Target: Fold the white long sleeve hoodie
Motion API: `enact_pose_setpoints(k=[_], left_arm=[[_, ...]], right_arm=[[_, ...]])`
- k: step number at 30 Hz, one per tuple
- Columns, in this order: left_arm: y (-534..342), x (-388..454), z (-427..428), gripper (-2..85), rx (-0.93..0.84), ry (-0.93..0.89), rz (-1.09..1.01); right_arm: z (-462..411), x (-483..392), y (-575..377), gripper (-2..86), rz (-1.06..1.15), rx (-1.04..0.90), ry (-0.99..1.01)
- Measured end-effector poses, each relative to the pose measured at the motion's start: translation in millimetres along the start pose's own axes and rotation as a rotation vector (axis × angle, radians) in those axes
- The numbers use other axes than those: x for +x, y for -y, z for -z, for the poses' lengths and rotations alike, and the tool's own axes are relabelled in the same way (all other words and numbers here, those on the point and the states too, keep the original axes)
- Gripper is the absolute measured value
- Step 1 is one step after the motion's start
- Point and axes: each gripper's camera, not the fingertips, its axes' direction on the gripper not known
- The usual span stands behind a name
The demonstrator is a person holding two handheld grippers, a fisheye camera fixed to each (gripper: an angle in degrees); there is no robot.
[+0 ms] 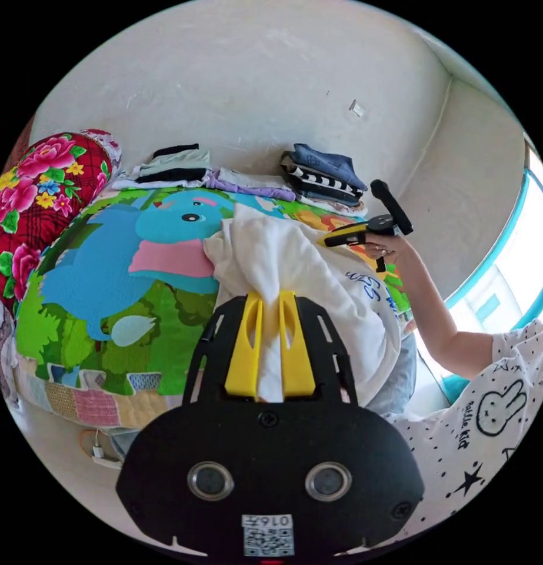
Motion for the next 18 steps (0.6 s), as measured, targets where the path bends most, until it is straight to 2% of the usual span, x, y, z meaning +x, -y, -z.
enact_pose_setpoints(k=[3, 7, 9, 11, 13, 15, 18], left_arm=[[40.9, 2.8, 1.2, 1.9, 0.062, 0.005, -0.049], [95.0, 12.3, 40.5, 1.0, 0.3, 0.076, -0.094], [111.7, 20.4, 70.7, 1.0, 0.467, 0.233, -0.121], [115.8, 14.8, 78.1, 1.4, 0.514, 0.347, -0.128], [118.0, -8.3, 63.9, 2.1, 0.429, 0.368, -0.093], [106.8, -53.3, 28.1, 4.1, 0.236, 0.221, 0.024], [66.9, -82.1, -2.6, 6.3, 0.111, 0.127, 0.125]], right_arm=[[19.8, -11.4, -8.1, 0.8, 0.018, 0.06, -0.078], [109.3, 9.5, -42.0, 0.2, -0.091, 0.362, -0.045], [150.3, 17.2, -67.1, 0.1, -0.154, 0.469, -0.151], [196.0, 20.9, -113.5, 0.3, -0.248, 0.612, -0.364], [212.6, 20.1, -152.4, 0.5, -0.262, 0.712, -0.426], [211.8, 21.0, -186.1, 0.8, -0.285, 0.714, -0.416], [181.2, 23.9, -225.1, 2.0, -0.246, 0.502, -0.227]])
